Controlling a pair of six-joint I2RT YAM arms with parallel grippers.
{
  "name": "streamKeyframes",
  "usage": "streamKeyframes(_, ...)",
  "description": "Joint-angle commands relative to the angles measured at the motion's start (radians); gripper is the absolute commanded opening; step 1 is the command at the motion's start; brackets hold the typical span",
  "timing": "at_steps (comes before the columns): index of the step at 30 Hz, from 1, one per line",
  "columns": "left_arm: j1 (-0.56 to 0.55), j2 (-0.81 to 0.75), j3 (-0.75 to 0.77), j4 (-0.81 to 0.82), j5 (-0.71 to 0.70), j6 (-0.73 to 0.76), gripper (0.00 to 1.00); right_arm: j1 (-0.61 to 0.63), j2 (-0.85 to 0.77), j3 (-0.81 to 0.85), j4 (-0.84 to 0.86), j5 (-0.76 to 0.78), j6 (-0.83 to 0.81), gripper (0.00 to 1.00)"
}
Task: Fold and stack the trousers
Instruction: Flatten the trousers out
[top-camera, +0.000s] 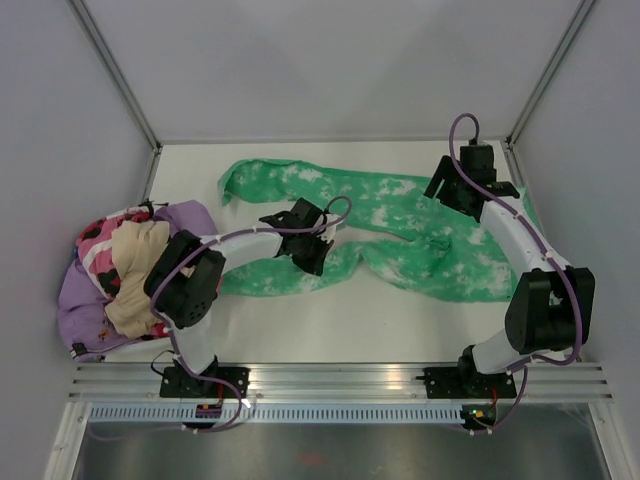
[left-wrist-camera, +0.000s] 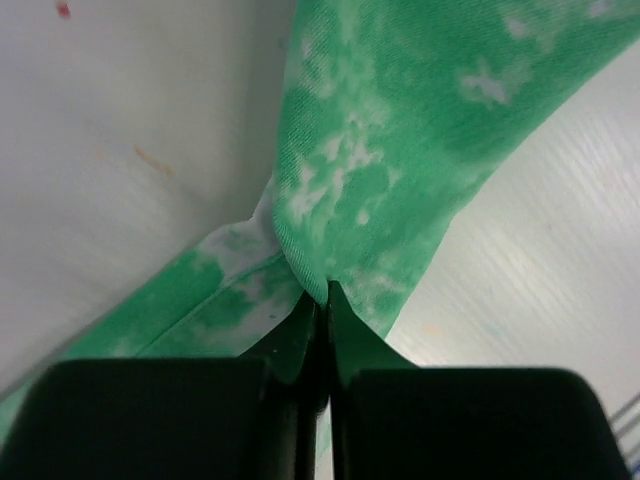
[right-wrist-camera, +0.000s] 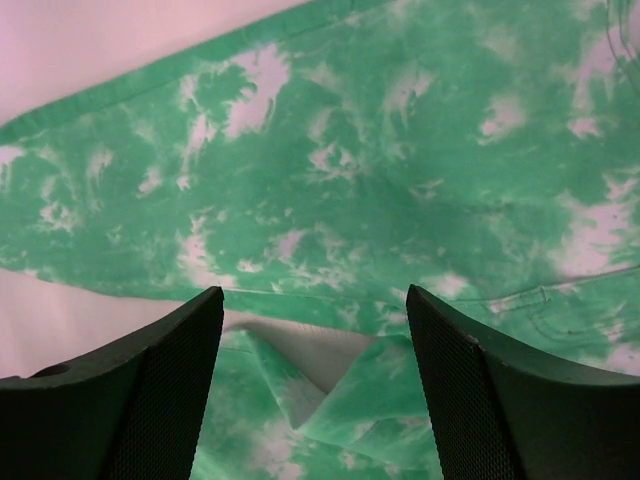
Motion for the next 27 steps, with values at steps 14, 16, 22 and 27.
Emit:
streamKeyframes(14,0.013,-0.374,-0.010,-0.256,-0.218,-0.199,1.00,0.132,-0.042,-0.162,0.011,-0.267,-0.176,0.81)
streamKeyframes(16,0.039,-0.330,0.071,-0.328,-0.266,-0.271,1.00,0.155,-0.022,-0.171,-0.009,-0.237,-0.156,0.81)
streamKeyframes(22,0.166,-0.210,0.100,-0.480,-0.330,-0.445,1.00,0.278,-0.006,-0.172,-0.147,0.013,-0.019,0.81)
streamKeyframes(27,0.281,-0.184,0.086,-0.588,-0.346,-0.537,0.99,0.327,0.058,-0.209,-0.163,0.153,0.088,0.82)
